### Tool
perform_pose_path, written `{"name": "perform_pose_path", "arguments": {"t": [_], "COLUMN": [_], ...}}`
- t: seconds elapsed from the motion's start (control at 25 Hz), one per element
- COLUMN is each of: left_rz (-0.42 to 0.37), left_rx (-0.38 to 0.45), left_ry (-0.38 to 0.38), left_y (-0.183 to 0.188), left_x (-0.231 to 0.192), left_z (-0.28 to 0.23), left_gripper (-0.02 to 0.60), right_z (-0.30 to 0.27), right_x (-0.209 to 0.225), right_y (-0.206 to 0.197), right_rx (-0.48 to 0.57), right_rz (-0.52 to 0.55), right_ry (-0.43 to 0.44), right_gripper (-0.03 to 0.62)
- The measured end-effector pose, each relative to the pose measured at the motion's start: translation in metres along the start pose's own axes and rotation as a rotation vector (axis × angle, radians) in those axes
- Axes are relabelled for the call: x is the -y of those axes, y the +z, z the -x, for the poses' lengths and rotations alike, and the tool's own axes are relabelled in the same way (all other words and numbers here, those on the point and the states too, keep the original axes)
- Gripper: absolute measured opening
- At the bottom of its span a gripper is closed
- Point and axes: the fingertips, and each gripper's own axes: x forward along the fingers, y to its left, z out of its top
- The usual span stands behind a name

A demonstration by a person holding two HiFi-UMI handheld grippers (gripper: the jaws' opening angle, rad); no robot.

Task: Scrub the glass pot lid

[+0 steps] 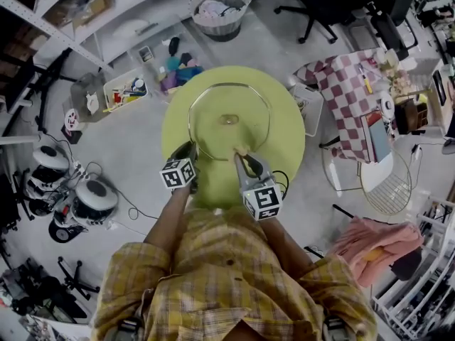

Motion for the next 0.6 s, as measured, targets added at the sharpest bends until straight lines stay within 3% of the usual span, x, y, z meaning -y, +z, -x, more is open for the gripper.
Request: {"name": "perform_pose_path", "arguments": {"t": [0.6], "left_rz": [0.073], "left_rx": [-0.007], "left_ry": [-0.071], "left_y": [0.005], "left_x": [-0.006], "left_z": [-0.015], "left_gripper": [0.067], "right_z": [-0.006], "right_x": [0.009], "right_y": [-0.011], "right_rx": [-0.027], "right_rz": [-0.010], "right_ry": [-0.002], "right_gripper": [0.037]}}
